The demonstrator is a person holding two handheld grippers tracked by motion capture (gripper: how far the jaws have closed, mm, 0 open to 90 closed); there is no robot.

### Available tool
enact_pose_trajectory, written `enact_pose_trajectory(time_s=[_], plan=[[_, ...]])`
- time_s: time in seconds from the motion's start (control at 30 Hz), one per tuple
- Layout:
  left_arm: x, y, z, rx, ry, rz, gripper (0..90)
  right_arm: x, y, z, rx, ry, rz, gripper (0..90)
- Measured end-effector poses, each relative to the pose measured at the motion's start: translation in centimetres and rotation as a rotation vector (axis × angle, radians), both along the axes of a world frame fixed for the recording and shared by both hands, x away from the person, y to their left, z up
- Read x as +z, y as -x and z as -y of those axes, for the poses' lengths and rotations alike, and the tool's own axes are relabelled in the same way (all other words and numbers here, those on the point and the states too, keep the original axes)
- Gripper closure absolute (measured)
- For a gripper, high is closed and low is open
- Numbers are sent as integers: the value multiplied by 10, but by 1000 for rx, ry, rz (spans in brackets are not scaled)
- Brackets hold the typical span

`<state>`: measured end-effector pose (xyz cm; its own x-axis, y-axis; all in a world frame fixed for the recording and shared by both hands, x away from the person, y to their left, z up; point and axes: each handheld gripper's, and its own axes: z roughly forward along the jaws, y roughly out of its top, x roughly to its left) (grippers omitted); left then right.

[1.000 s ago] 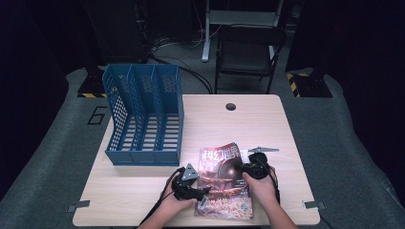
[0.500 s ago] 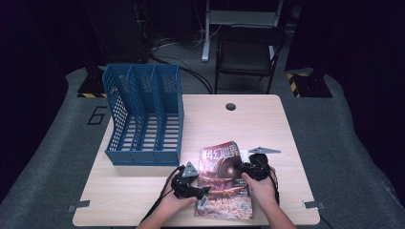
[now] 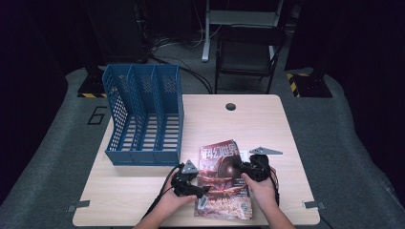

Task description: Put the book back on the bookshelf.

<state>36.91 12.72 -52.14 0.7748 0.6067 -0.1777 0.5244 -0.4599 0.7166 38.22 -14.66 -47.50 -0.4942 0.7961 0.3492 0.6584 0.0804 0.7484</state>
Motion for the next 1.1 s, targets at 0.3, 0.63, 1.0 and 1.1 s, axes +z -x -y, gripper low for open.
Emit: enact_pose_trajectory(time_s=[0.3,0.63,1.0,1.1], plan=[[6,-7,-2,34,53,-19,176,6,7,2,1,-18,43,862],[12,-15,-3,36,66,-41,156,15,15,4,6,-34,76,862],[15,-21,2,23,69,-55,156,22,23,5,22,-45,117,862],[15,-24,2,25,87,-56,152,25,25,4,23,-57,123,862]])
